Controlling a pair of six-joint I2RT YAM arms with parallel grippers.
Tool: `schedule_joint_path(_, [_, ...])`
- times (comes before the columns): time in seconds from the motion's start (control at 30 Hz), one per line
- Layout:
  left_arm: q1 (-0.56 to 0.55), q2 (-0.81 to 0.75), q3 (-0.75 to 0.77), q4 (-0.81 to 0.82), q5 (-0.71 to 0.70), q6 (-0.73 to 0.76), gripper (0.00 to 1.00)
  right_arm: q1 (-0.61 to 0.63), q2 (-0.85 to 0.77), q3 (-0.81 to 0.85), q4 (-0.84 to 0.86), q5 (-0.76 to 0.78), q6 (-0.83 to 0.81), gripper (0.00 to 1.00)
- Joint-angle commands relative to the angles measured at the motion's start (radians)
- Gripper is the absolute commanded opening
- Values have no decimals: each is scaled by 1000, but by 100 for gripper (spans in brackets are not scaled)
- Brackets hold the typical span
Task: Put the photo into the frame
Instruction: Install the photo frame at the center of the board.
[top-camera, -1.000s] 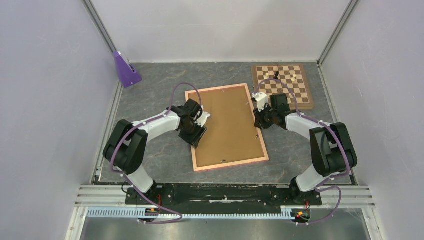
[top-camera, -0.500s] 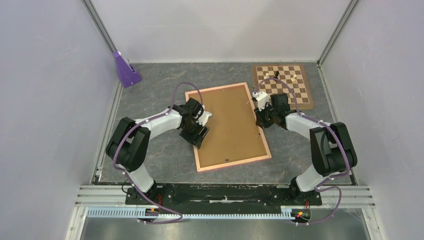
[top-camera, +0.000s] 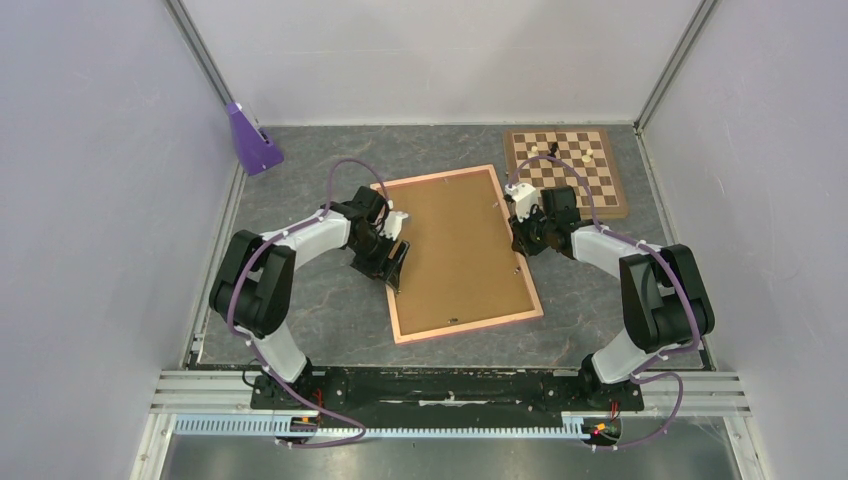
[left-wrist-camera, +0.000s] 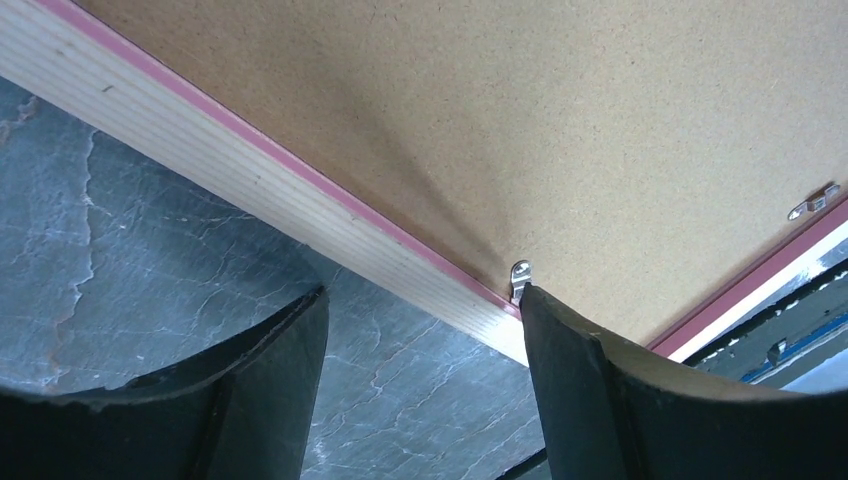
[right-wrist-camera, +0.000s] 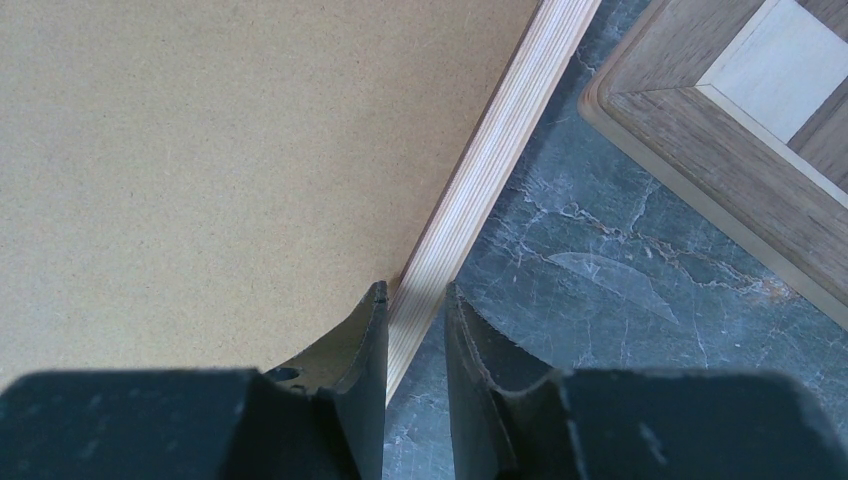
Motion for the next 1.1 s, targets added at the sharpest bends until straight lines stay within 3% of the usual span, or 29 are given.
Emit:
schedule_joint_path(0.0, [1,0,11,35,38,-36,77,-1,19,5,24,10,-39,13])
schedule_joint_path(0.27, [96,5,76,61,43,-113,77,-1,6,4,24,-3,-36,13])
schedule_joint_path(0.63, [153,142,265,77,-54,-243,77,-1,-3,1,28,-27,-31,13])
schedule_joint_path(1.07, [178,289,437,55,-161,-130,67,-1,3,-4,33,-34,-33,13])
